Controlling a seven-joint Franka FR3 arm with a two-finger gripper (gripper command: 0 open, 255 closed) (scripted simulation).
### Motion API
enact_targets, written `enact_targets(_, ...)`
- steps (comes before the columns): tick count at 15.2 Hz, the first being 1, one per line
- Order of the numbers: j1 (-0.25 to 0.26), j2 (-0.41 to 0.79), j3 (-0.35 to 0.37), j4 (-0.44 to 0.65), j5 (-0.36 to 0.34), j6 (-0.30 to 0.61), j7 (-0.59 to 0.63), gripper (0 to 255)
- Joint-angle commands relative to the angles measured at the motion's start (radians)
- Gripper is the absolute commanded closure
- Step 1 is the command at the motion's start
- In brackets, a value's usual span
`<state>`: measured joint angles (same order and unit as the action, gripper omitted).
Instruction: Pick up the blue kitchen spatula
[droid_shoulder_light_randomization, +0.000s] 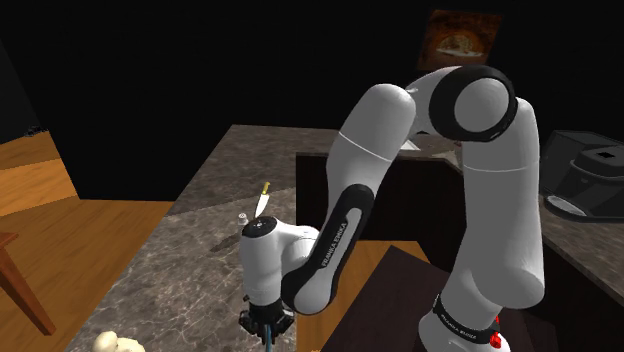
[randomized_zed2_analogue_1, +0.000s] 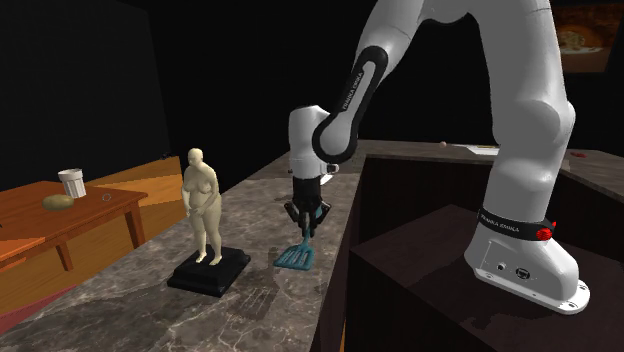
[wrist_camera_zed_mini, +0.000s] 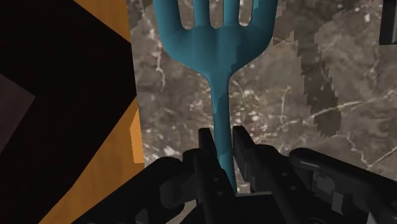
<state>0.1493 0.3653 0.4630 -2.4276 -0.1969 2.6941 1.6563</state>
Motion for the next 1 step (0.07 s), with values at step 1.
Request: enact_targets(1, -0.004, -0.009, 0.006, -0.002, 0.007, -0.007, -0.004, 255)
